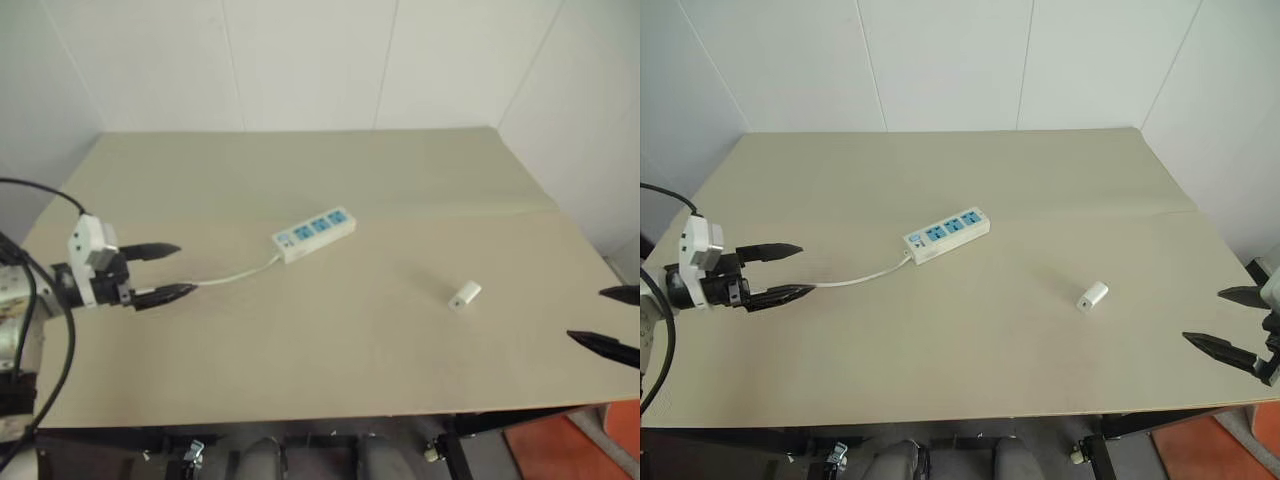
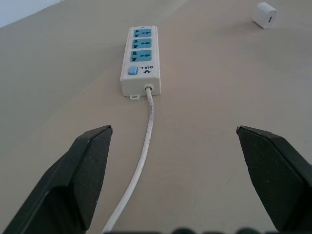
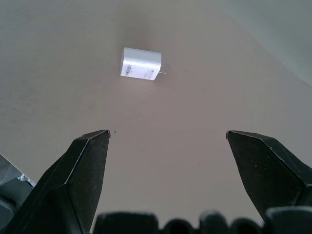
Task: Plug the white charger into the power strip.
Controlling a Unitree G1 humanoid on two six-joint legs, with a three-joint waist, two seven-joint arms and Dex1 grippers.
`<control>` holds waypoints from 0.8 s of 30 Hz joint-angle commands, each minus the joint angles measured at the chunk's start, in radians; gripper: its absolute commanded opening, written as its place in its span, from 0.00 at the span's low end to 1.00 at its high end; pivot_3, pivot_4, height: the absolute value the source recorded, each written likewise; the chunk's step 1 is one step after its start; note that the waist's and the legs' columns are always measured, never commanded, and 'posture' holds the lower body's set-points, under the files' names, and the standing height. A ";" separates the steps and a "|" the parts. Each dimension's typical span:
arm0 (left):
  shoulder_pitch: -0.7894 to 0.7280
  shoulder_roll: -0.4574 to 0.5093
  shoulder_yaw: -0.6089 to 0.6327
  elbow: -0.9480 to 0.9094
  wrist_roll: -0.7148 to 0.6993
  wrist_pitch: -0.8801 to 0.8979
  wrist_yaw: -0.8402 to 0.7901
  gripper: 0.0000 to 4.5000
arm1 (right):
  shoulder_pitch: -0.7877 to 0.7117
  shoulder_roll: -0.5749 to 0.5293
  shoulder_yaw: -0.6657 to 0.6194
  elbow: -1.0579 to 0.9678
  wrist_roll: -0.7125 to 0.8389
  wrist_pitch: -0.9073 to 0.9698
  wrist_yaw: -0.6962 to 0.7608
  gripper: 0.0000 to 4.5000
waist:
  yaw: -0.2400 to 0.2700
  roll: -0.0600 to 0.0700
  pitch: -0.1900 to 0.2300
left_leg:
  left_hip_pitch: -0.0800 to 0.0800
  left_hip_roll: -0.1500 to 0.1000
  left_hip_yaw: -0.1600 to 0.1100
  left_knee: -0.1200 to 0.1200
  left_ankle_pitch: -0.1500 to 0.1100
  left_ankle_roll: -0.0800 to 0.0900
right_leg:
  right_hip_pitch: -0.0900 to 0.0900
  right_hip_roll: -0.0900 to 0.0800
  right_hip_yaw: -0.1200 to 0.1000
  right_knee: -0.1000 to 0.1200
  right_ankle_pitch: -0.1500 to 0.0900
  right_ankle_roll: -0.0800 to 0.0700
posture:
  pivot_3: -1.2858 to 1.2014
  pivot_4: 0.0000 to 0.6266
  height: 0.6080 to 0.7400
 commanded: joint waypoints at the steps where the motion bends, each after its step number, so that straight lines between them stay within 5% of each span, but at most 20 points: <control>1: -0.032 0.008 -0.004 0.018 0.016 -0.051 -0.012 0.99 | 0.004 -0.009 -0.028 -0.037 0.013 -0.006 -0.009 1.00 | 0.000 0.000 0.000 | 0.000 0.000 0.000 0.000 0.000 0.000 | 0.000 0.000 0.000 0.000 0.000 0.000 | 0.52 0.24 1.00; 13: -0.131 -0.040 -0.081 0.156 0.072 -0.150 -0.040 0.99 | 0.008 0.007 -0.015 -0.084 0.028 0.010 -0.058 1.00 | 0.013 0.000 0.000 | 0.000 0.000 0.000 0.000 0.000 0.000 | 0.000 0.000 0.000 -0.001 0.000 0.000 | 0.52 0.24 1.00; 24: -0.513 -0.304 -0.328 0.670 0.367 -0.403 0.063 0.99 | -0.230 -0.027 0.265 -0.402 0.165 0.233 -0.280 1.00 | 0.020 -0.001 0.000 | -0.004 -0.002 -0.002 0.002 0.000 0.000 | -0.001 0.000 -0.001 0.000 0.000 0.000 | 0.52 0.24 1.00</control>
